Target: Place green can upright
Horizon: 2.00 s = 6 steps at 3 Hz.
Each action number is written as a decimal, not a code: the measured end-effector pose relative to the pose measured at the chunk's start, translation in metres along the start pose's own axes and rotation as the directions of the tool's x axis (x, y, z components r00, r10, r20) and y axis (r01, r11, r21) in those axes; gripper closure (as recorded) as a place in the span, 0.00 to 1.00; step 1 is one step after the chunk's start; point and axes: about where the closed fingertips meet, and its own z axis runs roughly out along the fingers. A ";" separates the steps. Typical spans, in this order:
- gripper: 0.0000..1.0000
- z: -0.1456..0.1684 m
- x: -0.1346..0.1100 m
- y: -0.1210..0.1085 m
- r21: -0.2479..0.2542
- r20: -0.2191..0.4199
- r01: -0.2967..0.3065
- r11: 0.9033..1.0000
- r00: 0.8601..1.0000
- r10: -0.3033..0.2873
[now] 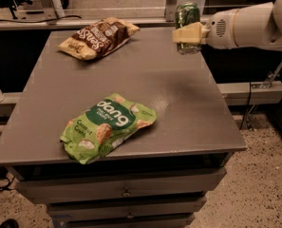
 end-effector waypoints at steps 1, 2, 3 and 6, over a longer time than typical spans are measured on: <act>1.00 0.000 0.000 0.001 0.000 0.001 0.001 1.000 1.000 -0.001; 1.00 0.003 0.001 0.004 -0.072 0.060 -0.005 0.997 0.998 0.009; 1.00 0.007 0.000 0.012 -0.213 0.186 0.017 0.977 0.982 0.023; 1.00 0.023 0.007 0.030 -0.307 0.262 0.231 0.923 0.953 -0.151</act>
Offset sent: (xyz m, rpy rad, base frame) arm -0.0087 0.0076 -0.0003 0.3093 -0.1498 0.1357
